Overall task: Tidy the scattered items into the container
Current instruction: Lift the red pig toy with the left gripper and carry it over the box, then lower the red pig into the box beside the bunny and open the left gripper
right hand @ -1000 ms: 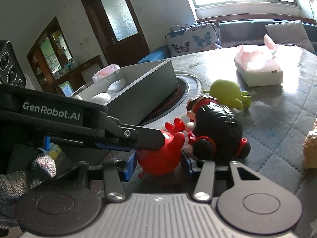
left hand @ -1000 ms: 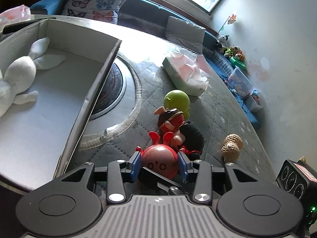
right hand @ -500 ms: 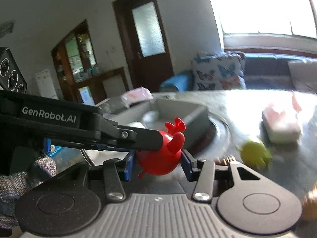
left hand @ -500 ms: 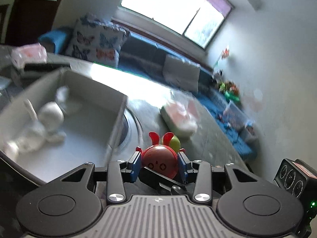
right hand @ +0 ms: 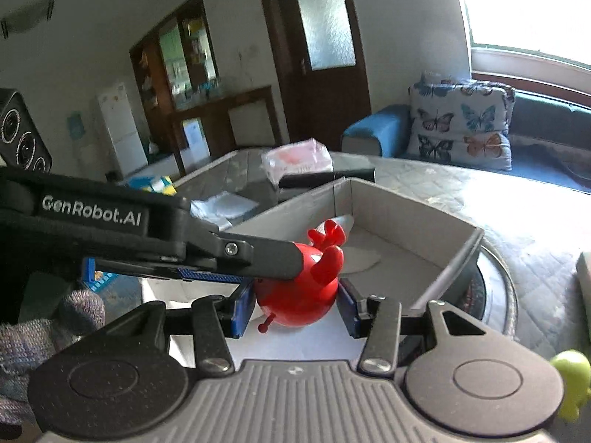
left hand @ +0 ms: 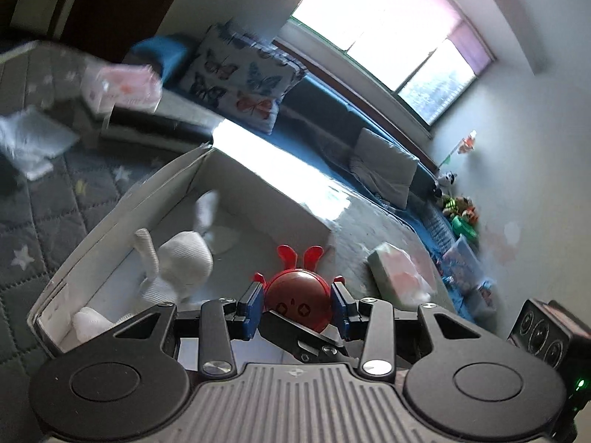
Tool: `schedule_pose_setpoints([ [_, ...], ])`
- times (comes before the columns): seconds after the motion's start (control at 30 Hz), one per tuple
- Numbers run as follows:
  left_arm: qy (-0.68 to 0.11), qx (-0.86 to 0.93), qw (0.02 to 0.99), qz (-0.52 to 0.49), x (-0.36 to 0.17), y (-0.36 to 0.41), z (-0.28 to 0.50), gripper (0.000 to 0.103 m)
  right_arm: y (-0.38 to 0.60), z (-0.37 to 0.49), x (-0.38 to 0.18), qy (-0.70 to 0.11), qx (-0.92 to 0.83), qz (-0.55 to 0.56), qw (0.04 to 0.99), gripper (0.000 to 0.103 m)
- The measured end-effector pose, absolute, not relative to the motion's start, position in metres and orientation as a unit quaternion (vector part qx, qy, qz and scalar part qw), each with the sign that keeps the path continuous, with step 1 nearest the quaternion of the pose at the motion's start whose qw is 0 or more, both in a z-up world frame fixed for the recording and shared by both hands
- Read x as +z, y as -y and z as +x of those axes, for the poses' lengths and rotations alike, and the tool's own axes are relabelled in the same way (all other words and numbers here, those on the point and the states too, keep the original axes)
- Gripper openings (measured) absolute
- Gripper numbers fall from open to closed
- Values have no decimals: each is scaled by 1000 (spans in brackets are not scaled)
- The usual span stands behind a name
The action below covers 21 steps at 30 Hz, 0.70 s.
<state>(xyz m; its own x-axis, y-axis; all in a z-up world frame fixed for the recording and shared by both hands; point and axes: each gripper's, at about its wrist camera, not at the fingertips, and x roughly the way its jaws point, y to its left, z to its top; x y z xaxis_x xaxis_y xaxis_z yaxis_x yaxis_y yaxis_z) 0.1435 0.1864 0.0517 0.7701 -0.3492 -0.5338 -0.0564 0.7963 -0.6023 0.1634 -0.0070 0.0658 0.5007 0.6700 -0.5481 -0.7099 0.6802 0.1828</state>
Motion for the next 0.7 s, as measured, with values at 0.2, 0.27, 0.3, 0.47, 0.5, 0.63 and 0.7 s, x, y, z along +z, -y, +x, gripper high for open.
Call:
schedule_pose_setpoints([
  [0.2,-350,-74,870,-339,30,-203,161,41,-15,186,50,-342,399,-71,848,48],
  [0.27,-355,-73,867,-341,25,-205,164,41,-21,189,46,-350,398,-87,843,48],
  [0.3,-359,-72,866,-342,23,-205,166,41,-25,191,44,-353,397,-96,842,48],
  [0.47,-371,-69,858,-347,12,-209,171,41,-39,199,37,-374,390,-123,832,48],
  [0.5,-373,-69,857,-349,10,-210,171,41,-41,200,35,-376,389,-129,831,48],
  [0.63,-378,-67,853,-355,6,-212,172,41,-50,201,32,-380,386,-151,827,49],
  [0.7,-378,-66,853,-354,6,-212,172,41,-53,202,31,-383,385,-156,825,49],
])
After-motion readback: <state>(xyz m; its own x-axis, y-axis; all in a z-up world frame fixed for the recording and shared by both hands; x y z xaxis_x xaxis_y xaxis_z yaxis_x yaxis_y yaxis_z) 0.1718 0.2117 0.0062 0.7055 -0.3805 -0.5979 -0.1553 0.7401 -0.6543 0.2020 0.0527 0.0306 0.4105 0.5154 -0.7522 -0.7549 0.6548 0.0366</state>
